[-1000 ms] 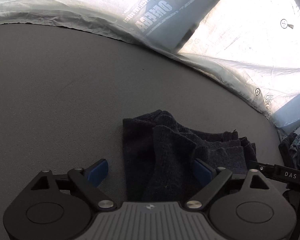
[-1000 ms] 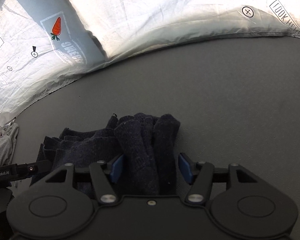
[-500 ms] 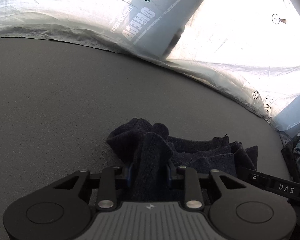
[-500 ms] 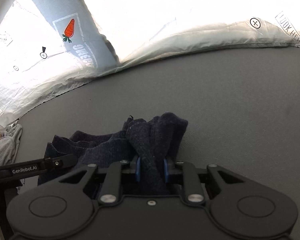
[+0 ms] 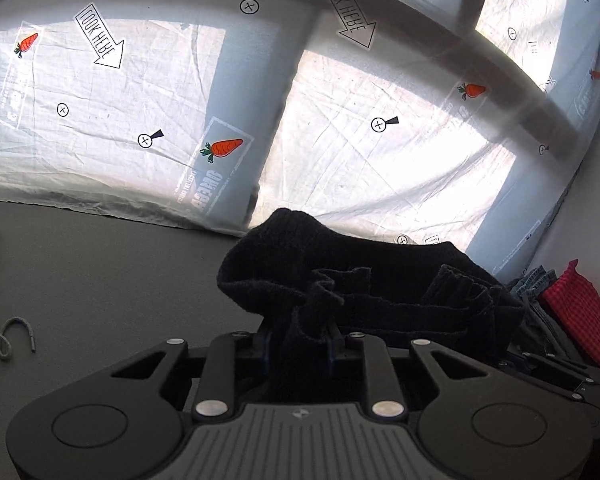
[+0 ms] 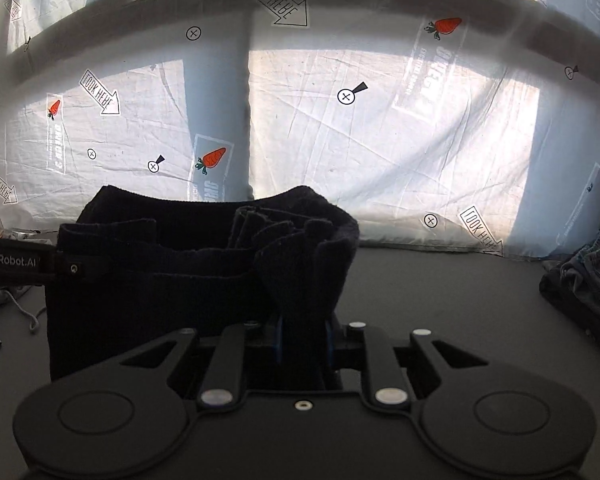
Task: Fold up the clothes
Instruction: 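Lift the folded sweater with both grippers and carry it to the clothes stack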
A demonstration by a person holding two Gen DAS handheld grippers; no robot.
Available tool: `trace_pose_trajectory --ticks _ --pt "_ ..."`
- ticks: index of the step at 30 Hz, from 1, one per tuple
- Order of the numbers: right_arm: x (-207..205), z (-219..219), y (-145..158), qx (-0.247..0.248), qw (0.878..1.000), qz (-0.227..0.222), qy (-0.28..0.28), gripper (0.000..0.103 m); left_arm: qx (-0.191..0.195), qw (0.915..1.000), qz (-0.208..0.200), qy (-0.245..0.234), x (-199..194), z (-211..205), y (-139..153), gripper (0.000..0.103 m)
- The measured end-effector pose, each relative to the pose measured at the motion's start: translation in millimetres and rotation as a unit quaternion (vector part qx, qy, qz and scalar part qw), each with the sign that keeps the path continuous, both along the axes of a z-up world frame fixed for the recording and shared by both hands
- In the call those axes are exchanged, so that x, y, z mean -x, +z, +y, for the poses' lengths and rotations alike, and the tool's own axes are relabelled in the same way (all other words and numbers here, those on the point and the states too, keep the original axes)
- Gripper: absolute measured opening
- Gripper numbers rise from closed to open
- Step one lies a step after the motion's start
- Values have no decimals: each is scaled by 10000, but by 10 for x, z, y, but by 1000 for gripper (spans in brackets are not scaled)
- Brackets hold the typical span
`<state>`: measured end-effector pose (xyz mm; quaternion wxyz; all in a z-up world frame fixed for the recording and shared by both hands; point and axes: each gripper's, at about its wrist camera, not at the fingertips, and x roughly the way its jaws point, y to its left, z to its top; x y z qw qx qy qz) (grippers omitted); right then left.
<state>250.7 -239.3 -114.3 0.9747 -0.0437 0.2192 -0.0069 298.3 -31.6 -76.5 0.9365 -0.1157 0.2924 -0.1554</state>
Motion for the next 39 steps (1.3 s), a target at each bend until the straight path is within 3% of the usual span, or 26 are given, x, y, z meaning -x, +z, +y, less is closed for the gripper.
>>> trace_pose_trajectory --ticks 4,12,20,28,34,39 --pt "360 35 261 315 9984 -445 -155 19 345 9993 -118 -39 332 24 152 23" --pt "1026 10 812 769 9896 -963 -738 19 836 9911 -843 -600 867 -96 654 23" --pt "1600 -334 1076 1344 9704 -1260 -1564 19 1473 9765 -913 -1281 1091 -603 781 23" --pt "1971 -1500 1191 1317 9510 -1612 -2286 20 1442 9632 -1118 -1971 1392 -1877 945 23" --pt "2282 -2698 1219 1348 9454 -1982 -2209 20 1321 9598 -1391 -2050 1692 -3156 1011 23" --pt "2301 -3671 1314 1257 9405 -2057 -2393 20 1379 9552 -1265 -2292 1741 -4165 1057 23"
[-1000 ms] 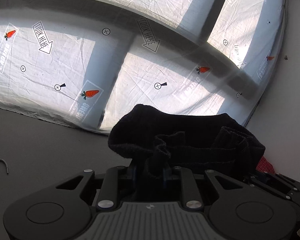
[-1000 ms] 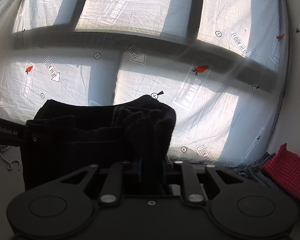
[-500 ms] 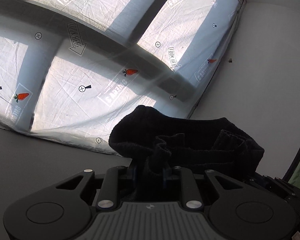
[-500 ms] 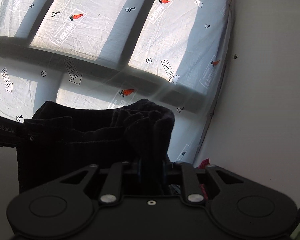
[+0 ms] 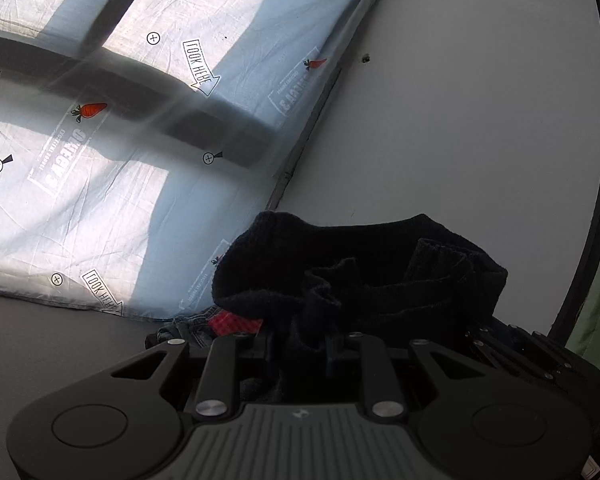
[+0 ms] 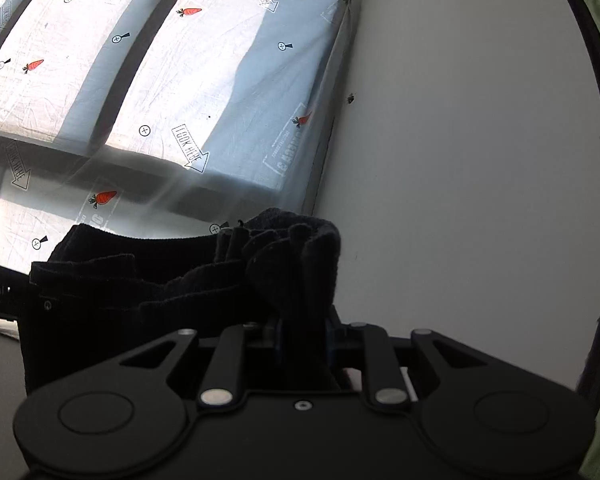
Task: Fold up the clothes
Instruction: 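Lift the folded sweater with both grippers and carry it to the clothes stack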
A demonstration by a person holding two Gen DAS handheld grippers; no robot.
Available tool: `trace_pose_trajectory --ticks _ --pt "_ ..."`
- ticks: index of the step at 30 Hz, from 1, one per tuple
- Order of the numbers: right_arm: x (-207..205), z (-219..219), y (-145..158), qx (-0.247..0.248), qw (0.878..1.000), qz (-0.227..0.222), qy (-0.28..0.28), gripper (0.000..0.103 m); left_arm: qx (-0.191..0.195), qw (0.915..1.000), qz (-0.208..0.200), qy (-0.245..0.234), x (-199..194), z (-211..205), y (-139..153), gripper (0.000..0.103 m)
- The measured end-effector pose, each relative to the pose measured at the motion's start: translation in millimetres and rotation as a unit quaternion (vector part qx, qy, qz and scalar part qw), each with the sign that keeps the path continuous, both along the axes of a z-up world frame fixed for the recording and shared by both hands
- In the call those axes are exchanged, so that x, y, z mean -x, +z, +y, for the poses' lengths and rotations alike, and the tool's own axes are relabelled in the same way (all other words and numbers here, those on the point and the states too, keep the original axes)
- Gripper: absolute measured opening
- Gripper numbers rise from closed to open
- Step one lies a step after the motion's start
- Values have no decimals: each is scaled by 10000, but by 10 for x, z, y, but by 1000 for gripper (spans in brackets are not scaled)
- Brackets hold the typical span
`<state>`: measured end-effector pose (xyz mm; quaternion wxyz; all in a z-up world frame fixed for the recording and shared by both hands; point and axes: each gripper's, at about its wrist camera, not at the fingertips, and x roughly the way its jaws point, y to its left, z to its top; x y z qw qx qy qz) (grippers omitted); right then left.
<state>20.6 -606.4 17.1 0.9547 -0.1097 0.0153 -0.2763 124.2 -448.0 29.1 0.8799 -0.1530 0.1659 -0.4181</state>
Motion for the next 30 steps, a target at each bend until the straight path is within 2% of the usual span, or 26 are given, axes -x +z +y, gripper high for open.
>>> trace_pose_trajectory --ticks 3,10,14,19,23,27,30 --pt "-78 -498 63 -74 10000 -13 28 20 -116 9999 60 -108 -43 -501 22 23" --pt "-458 -1295 72 99 9999 -60 35 20 -228 9994 -89 -229 -243 -1271 30 23" --pt "-804 -1638 -31 0 10000 -93 29 20 -351 9990 -55 -269 -567 -1640 -17 23" --pt "-1340 -2003 -225 76 9998 -122 153 21 -567 9981 -168 -193 -1152 -1971 -105 23" --pt "-1899 -2143 -423 172 9990 136 391 20 -665 9977 144 42 -1601 -2078 -180 23" --pt "-2341 -2287 -643 207 9966 404 683 21 -631 9955 593 378 -2024 -2118 -378 23" --pt "-2654 -2356 -843 521 9936 667 750 22 -695 9934 755 509 -2295 -2183 -516 23"
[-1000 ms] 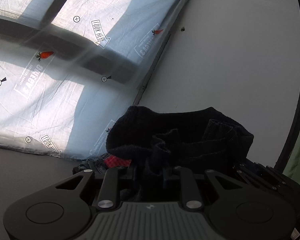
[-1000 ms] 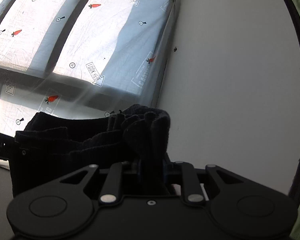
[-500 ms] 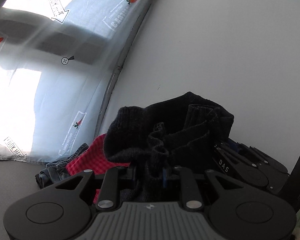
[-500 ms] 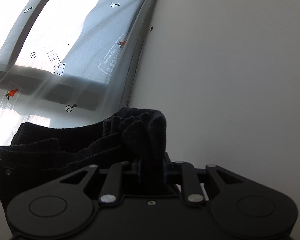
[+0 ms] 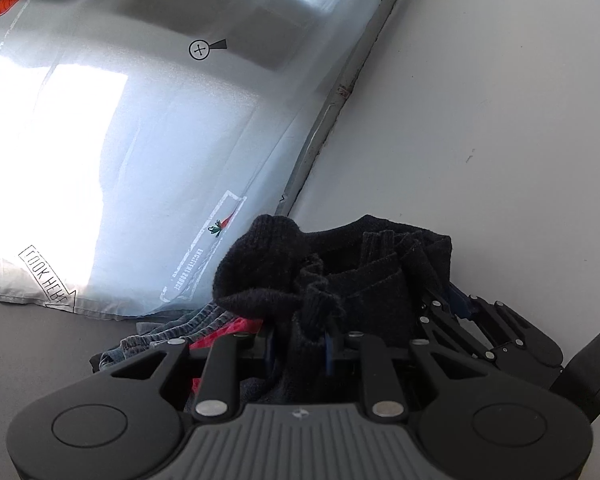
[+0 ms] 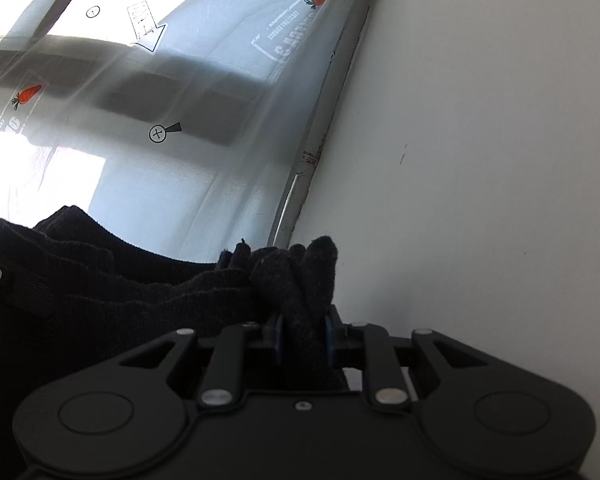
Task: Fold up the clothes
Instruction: 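Lift the folded sweater with both grippers and carry it to the clothes stack, then lower the sweater onto the stack and open both grippers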
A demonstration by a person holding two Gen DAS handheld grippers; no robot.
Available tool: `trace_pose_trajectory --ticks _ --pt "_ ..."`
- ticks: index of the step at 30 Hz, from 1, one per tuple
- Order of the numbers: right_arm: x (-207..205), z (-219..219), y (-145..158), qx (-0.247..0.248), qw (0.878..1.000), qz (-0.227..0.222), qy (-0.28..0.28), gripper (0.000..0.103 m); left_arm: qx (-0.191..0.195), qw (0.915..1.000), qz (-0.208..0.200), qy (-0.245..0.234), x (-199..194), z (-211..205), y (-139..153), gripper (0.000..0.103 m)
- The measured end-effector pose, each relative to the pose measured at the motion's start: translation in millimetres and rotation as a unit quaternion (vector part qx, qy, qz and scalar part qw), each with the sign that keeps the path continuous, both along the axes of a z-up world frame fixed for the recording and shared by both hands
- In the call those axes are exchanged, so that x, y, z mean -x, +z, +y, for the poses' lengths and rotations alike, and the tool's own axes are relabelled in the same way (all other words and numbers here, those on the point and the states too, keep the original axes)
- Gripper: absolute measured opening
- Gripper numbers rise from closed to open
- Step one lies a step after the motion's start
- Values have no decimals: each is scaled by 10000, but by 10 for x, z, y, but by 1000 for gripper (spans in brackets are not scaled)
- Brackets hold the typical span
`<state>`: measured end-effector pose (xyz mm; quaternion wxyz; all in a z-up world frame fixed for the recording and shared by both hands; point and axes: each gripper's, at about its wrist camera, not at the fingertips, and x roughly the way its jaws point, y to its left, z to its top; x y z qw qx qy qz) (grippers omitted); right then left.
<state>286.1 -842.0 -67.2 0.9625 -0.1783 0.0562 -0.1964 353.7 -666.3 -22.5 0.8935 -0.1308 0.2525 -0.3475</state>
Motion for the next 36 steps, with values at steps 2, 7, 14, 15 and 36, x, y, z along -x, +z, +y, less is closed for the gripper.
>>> trace_pose_trajectory --ticks 2,7,14,15,36 --pt "-202 -51 -145 194 9996 201 66 22 -137 9998 125 92 -235 -92 -103 23" --pt "-662 -283 -535 -204 9972 711 101 26 -437 9975 474 292 -722 -219 -419 24" --pt "-827 -281 -981 -64 9939 1101 75 29 -750 9886 1216 477 -1153 -280 -1047 33" --pt "-842 -309 -1001 -132 9934 1136 66 29 -772 9891 1175 439 -1173 -296 -1105 35" --pt "-226 556 103 -463 9961 725 194 94 -1250 9800 -108 1543 442 1289 -35 103"
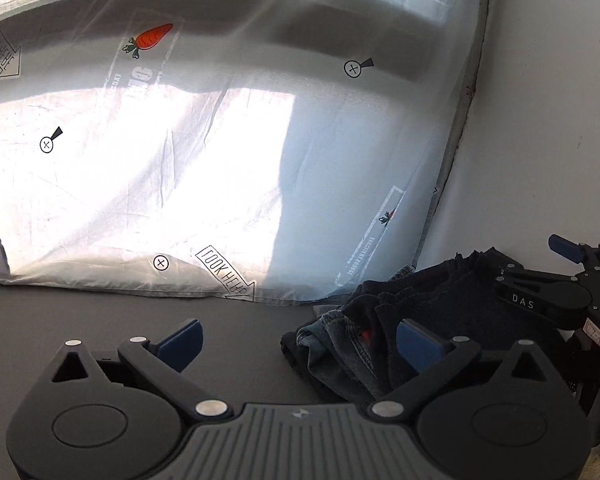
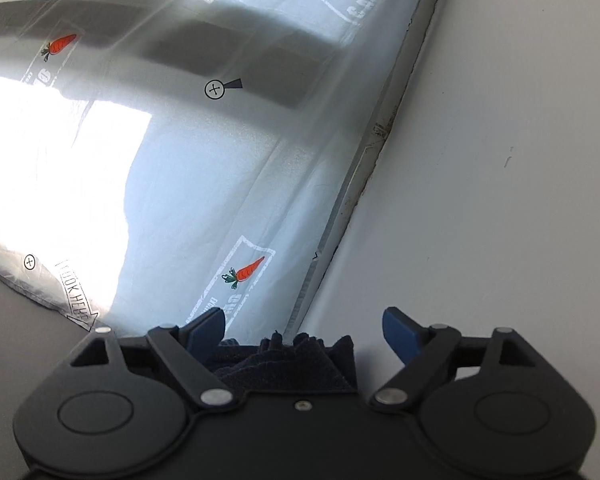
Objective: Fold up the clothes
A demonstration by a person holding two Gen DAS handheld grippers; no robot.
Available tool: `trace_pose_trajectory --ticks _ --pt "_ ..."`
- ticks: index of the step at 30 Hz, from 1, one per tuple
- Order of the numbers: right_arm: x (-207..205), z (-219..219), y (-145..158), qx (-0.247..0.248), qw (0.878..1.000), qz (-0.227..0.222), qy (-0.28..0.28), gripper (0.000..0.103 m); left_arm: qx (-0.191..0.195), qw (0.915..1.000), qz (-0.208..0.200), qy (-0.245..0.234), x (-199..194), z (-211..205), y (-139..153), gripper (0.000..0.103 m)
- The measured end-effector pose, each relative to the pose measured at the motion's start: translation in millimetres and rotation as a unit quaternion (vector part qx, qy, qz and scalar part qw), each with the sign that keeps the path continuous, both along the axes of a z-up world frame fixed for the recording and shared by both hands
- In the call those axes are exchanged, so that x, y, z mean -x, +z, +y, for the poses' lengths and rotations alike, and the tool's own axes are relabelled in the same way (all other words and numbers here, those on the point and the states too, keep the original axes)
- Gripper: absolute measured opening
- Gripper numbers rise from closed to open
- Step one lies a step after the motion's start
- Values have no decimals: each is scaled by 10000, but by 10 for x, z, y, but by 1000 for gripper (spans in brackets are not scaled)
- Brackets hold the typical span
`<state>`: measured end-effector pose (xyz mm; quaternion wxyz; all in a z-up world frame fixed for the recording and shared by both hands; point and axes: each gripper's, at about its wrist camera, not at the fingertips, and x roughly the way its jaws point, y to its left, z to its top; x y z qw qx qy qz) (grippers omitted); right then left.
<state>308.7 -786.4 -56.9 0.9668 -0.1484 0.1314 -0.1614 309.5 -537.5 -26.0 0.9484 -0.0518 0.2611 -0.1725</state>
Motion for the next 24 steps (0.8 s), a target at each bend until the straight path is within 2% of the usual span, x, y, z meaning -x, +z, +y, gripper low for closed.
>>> trace_pose_trajectory --ticks 5,8,11,13,17,20,24 --pt "507 576 63 -177 9995 79 258 97 397 9962 142 762 634 487 25 103" --pt "832 930 71 -358 9979 49 542 99 464 9918 -135 1181 971 730 -11 103" --pt "1105 1280 43 -778 9943 67 720 100 140 9943 -629 851 1352 1002 49 103" --pt "1261 1523 43 -1054 9907 147 845 100 -14 9938 -637 913 1506 1161 114 103" --pt "1481 2024 66 -1361 9837 324 1133 100 100 9932 -307 1117 1661 1593 206 103" --pt "1679 2464 94 -1367 9825 397 1200 101 160 9950 -250 957 1777 1997 219 103" --pt "1941 3085 124 -1463 9817 433 1141 101 -96 9943 -241 1029 1936 2574 184 103"
